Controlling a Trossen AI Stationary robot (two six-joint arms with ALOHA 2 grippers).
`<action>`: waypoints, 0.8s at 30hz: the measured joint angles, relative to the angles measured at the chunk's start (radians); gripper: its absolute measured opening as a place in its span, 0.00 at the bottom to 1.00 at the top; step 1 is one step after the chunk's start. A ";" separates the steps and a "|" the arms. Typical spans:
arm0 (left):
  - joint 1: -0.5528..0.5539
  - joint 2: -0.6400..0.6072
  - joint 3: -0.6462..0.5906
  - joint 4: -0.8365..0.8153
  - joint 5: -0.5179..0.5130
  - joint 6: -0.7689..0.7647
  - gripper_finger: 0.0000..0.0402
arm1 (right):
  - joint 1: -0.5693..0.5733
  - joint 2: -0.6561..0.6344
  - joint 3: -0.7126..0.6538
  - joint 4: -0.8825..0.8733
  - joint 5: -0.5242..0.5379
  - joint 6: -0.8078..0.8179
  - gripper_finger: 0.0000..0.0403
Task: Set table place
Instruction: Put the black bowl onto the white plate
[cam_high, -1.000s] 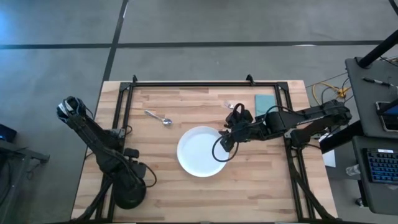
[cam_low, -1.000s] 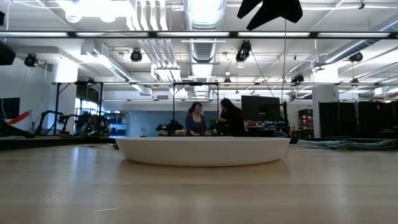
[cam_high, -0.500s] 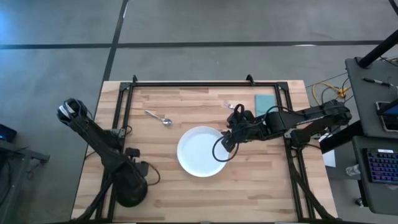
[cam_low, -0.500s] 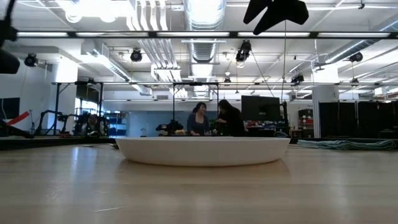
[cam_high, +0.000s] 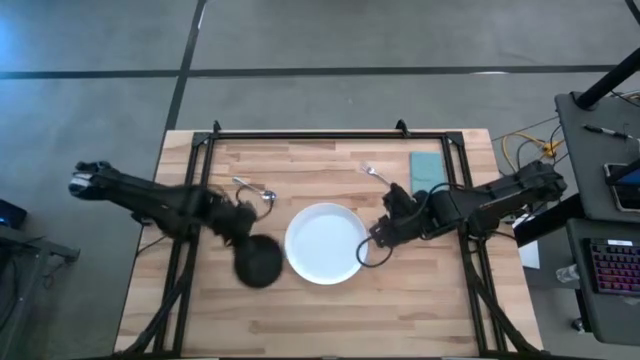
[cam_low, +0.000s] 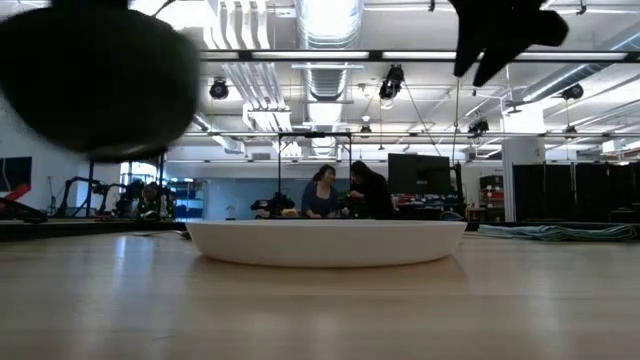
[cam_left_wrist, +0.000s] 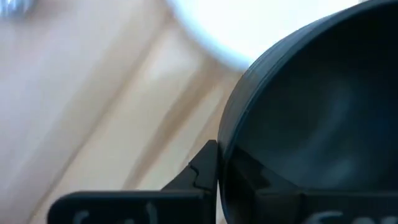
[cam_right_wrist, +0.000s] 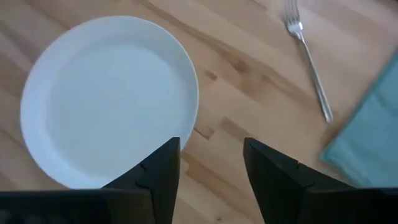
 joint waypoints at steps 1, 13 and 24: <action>0.040 0.012 0.017 0.040 0.000 0.011 0.00 | 0.008 -0.001 -0.013 0.000 0.001 0.038 0.41; 0.255 0.402 0.326 0.147 0.080 0.249 0.00 | 0.084 -0.007 -0.119 0.000 0.027 0.365 0.39; 0.252 0.656 0.480 0.150 0.167 0.326 0.00 | 0.159 -0.008 -0.166 0.001 0.052 0.505 0.37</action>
